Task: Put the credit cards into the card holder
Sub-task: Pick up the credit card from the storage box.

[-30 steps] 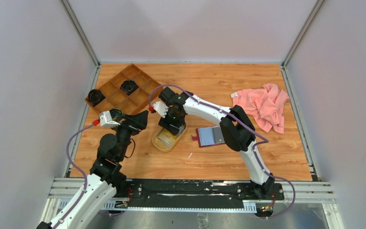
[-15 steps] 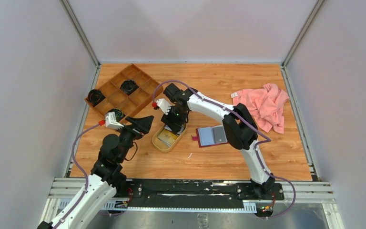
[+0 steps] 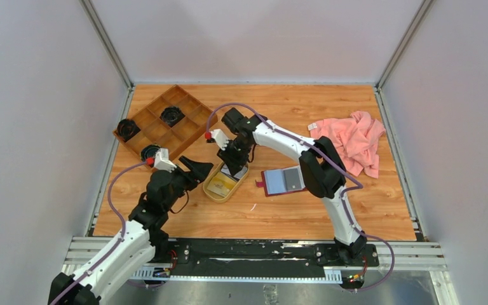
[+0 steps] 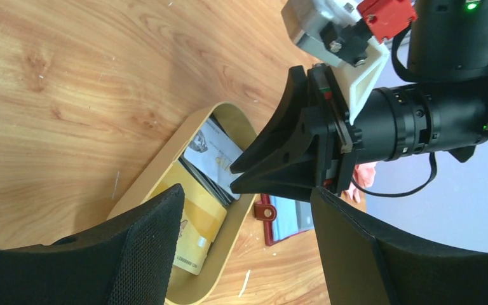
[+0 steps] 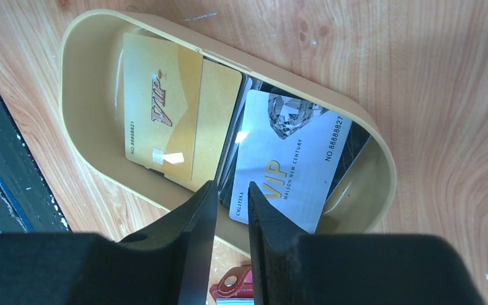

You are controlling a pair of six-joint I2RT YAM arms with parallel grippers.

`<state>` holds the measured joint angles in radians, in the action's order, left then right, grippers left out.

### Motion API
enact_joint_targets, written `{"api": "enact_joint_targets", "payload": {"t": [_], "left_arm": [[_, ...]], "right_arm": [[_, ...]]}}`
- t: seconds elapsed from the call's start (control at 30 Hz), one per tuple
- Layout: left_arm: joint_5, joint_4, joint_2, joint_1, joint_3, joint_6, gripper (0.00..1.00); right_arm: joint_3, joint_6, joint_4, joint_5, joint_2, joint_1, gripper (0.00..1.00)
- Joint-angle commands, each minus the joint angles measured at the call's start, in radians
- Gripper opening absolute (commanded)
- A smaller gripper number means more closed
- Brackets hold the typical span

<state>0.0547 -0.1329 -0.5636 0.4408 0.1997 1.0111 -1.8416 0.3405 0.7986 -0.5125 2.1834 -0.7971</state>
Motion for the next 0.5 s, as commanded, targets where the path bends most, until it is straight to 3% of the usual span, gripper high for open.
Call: {"api": "enact_joint_targets", "payload": {"t": [0.0,0.07,0.13,0.27,0.47], "left_arm": [[-0.034,-0.001,-0.043,-0.005,0.038,0.010,0.75],[-0.036,-0.001,-0.047,-0.005,0.043,0.005,0.75],[-0.035,0.001,-0.044,-0.005,0.045,-0.004,0.75],[-0.019,0.000,-0.024,-0.005,0.036,-0.036,0.77],[-0.013,0.000,0.013,-0.005,0.026,-0.055,0.79]], "right_arm": [[0.012,0.001,0.025,-0.035,-0.025,0.023,0.28],[0.010,0.007,0.026,-0.035,-0.026,0.023,0.31],[0.010,0.020,0.027,-0.028,-0.035,0.022,0.44],[-0.014,0.037,0.027,0.043,-0.037,0.012,0.58],[-0.044,0.064,0.030,0.188,0.012,-0.016,0.67]]}}
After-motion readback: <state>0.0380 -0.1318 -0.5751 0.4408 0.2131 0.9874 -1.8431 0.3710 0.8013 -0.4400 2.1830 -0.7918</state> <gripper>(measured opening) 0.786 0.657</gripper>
